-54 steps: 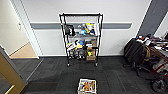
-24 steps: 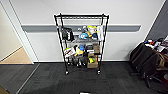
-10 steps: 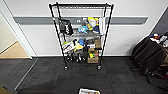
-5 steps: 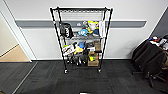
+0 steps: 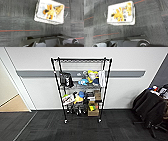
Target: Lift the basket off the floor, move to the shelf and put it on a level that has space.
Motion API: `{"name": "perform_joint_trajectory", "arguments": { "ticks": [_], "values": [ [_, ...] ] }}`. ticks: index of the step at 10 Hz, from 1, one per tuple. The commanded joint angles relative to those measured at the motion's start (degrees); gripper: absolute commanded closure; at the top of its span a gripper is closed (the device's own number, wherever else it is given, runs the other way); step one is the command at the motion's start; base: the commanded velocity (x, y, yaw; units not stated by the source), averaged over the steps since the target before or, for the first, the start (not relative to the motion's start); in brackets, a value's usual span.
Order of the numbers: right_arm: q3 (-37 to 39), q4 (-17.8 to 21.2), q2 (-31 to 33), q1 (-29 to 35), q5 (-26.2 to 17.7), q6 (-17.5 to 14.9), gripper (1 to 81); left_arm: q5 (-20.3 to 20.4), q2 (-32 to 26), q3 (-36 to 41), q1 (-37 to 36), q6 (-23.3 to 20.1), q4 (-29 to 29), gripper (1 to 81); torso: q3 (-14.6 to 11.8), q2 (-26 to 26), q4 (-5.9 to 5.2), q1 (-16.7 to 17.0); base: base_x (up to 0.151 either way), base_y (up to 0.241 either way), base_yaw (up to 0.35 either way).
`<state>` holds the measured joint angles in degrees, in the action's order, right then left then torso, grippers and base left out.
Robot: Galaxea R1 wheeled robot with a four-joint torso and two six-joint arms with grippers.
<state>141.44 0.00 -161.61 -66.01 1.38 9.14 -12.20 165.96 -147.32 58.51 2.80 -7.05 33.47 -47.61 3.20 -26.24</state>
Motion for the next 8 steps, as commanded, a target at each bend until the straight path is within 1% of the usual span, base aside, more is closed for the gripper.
{"name": "perform_joint_trajectory", "arguments": {
  "ticks": [1, 2, 5, 7, 8],
  "values": [
    [-0.91, 1.67, 1.7, 4.96, -2.96, 0.35, 1.0, -4.49, -0.71, 0.1, -6.61, -0.34, -1.3, 1.0, 5.16, -5.53, 0.0, -3.56, 0.0, 0.0, 0.0],
    [-1.95, 2.02, 2.23, 5.31, -2.96, 0.35, 1.0, -5.98, -0.89, 0.79, -7.22, -0.34, -1.57, 1.0, 6.67, -7.13, 0.0, -4.57, 0.0, 0.0, 0.0],
    [-5.91, 3.16, 4.34, 6.36, -2.96, 0.35, 1.0, -6.17, -3.35, 6.33, -8.8, -0.34, -2.97, 1.0, 12.29, -13.14, 0.0, -8.41, 0.0, 0.0, 0.0],
    [-7.94, 3.52, 5.57, 7.59, -2.96, 0.35, 1.0, -6.25, -3.44, 6.61, -10.3, -0.26, -3.76, 1.0, 15.84, -16.9, 0.0, -10.84, 0.0, 0.0, 0.0],
    [-8.99, 4.48, 6.27, 7.95, -2.96, 0.35, 1.0, -6.52, -3.26, 6.61, -10.91, -0.34, -4.03, 1.0, 17.65, -18.82, 0.0, -12.06, 0.0, 0.0, 0.0]
  ]
}}
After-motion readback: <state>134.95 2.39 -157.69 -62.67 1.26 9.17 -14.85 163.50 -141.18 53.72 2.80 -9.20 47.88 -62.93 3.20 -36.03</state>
